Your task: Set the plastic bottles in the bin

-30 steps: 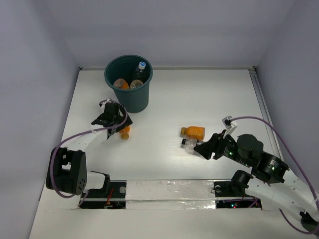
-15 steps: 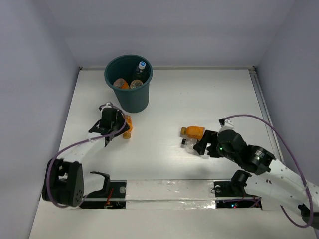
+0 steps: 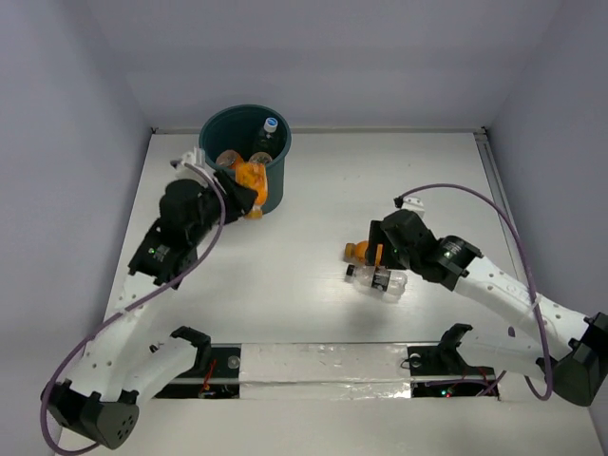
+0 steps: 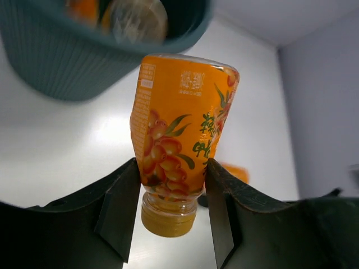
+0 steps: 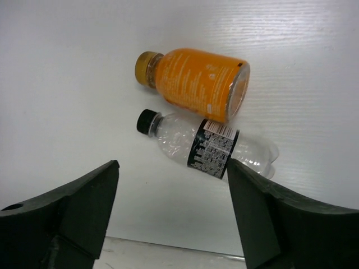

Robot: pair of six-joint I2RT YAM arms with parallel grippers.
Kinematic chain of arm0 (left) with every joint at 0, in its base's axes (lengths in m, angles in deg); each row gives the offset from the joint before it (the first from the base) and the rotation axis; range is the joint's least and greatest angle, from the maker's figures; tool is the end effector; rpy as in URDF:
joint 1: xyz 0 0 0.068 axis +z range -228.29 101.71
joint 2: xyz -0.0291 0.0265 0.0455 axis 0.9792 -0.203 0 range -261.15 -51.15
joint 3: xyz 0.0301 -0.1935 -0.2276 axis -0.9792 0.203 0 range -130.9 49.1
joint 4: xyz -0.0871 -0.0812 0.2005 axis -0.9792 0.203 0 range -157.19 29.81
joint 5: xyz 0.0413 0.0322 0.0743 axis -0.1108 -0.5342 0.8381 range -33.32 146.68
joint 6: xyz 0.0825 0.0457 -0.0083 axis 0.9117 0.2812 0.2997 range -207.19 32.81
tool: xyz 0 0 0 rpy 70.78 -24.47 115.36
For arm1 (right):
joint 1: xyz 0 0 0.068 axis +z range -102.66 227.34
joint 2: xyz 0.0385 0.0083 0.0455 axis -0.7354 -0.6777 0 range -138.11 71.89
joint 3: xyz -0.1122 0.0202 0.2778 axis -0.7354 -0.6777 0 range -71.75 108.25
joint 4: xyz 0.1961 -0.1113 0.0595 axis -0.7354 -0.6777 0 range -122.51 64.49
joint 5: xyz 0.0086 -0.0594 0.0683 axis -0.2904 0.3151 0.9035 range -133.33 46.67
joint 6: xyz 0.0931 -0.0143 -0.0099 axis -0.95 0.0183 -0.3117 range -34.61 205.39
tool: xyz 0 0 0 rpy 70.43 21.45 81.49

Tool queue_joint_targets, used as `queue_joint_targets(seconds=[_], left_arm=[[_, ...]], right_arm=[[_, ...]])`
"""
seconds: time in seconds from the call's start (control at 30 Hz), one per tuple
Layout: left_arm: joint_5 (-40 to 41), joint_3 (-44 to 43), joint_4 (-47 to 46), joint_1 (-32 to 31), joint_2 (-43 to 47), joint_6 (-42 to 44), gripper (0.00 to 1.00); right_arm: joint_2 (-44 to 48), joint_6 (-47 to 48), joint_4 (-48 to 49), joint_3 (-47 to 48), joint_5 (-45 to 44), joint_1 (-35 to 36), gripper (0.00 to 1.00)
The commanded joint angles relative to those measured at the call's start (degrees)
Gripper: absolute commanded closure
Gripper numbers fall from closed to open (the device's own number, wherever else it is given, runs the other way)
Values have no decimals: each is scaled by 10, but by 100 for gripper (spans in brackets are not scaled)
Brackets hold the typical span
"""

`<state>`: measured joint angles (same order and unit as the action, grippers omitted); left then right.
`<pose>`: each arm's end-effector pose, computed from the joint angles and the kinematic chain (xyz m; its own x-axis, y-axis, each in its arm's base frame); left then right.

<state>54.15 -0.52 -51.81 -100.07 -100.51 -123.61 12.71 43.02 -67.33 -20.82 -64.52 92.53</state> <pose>0.1824 -0.0770 0.3546 -0.4385 -0.4635 -0.7700 0.1864 0.7912 -0.5825 0.1558 0.1129 0.2751 -0.7348 0.1519 -0.6610 -0.0037 0.9737 0.2279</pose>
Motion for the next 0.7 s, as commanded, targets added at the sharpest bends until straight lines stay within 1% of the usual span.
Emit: queue_joint_targets(seconds=[0.0,0.07,0.1,0.13,0.17,0.2,0.23,0.27,0.3,0.33,0.37,0.4,0.47,0.5,0.67], left_arm=[[16,-149,1,0,-21,26,57],[26,-206,3,0,-77,57,57],[48,-258,0,9,-99,66,57],[46,-285,-2,36,-145,79,56],[40,-312,0,52,-172,82,56],[29,-370,7,66,-197,85,56],[28,-398,12,83,-247,87,56],[29,-424,18,89,-272,90,56],[10,-469,32,95,-293,92,56],[10,-491,39,95,-332,93,56],[11,-507,45,103,-351,94,56],[15,-532,53,103,-364,94,56],[16,-537,46,108,-392,94,56],[15,-530,27,108,-400,92,56],[12,-500,-3,108,-413,77,56]], right_arm=[[-12,114,-11,44,16,-30,20],[-30,158,-18,59,67,-64,25],[-38,175,-18,65,95,-78,27],[-60,189,-17,80,121,-93,28],[-74,203,-25,92,138,-93,28],[-89,209,-28,103,146,-93,28],[-106,221,-42,116,160,-93,28],[-146,242,-59,150,160,-93,28],[-167,250,-72,167,150,-93,28],[-184,260,-102,181,145,-93,28],[-216,279,-114,209,126,-93,27],[-226,282,-123,220,112,-93,25],[-240,294,-135,236,95,-93,25],[-249,294,-134,249,95,-99,23],[-284,306,-160,289,79,-99,17]])
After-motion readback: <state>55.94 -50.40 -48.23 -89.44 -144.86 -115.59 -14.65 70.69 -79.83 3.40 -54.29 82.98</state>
